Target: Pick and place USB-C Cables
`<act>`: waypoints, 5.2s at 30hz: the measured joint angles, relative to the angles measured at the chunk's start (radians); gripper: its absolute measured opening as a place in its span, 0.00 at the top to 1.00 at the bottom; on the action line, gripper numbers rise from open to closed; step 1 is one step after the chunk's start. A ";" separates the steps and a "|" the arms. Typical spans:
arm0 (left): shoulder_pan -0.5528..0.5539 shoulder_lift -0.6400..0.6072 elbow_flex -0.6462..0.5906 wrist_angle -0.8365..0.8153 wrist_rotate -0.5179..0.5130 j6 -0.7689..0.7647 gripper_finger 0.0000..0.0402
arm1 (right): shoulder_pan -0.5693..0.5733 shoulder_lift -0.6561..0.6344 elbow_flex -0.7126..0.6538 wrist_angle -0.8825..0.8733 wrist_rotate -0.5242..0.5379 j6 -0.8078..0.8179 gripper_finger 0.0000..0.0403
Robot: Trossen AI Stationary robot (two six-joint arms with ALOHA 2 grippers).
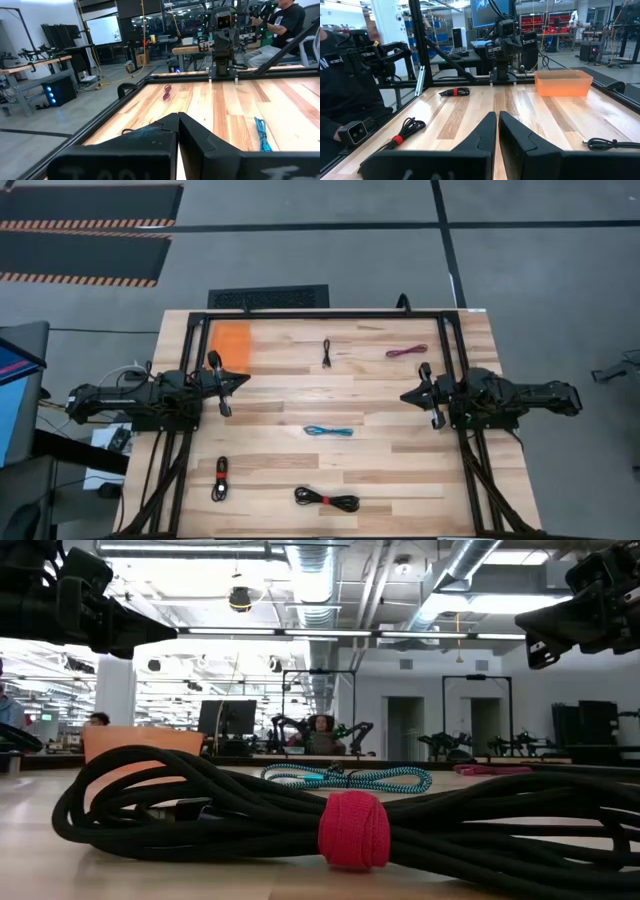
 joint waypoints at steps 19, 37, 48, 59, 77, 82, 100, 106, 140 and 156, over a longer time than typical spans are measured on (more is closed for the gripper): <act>0.000 0.000 0.000 0.000 0.000 0.000 1.00 | 0.000 0.000 0.000 0.000 0.000 0.000 0.88; 0.000 0.000 0.000 0.000 0.000 0.000 1.00 | 0.000 0.000 0.000 0.000 0.000 0.000 0.88; 0.000 0.000 0.000 0.000 0.000 0.000 1.00 | 0.000 0.000 0.000 0.000 0.000 0.000 0.88; 0.000 0.000 0.000 0.000 0.000 0.000 1.00 | 0.000 0.000 0.000 0.000 0.000 0.000 0.88; 0.000 0.000 0.000 0.000 0.000 0.000 1.00 | 0.000 0.000 0.000 0.000 0.000 -0.003 0.88; 0.000 0.000 0.000 0.000 0.000 0.000 1.00 | -0.010 0.000 0.000 -0.001 0.041 -0.203 0.88; 0.000 -0.001 0.000 0.029 -0.001 0.027 1.00 | -0.014 0.000 0.000 0.148 0.209 -0.230 0.88; 0.000 0.000 0.000 0.126 0.001 0.024 1.00 | -0.025 0.000 0.000 0.235 0.236 -0.173 0.88; 0.118 1.301 0.492 0.437 -0.180 -0.272 0.62 | -0.042 0.788 0.042 0.754 0.525 0.392 0.88; 0.131 1.548 0.773 0.285 -0.164 -0.226 0.62 | -0.072 1.020 0.048 0.778 0.629 0.446 0.88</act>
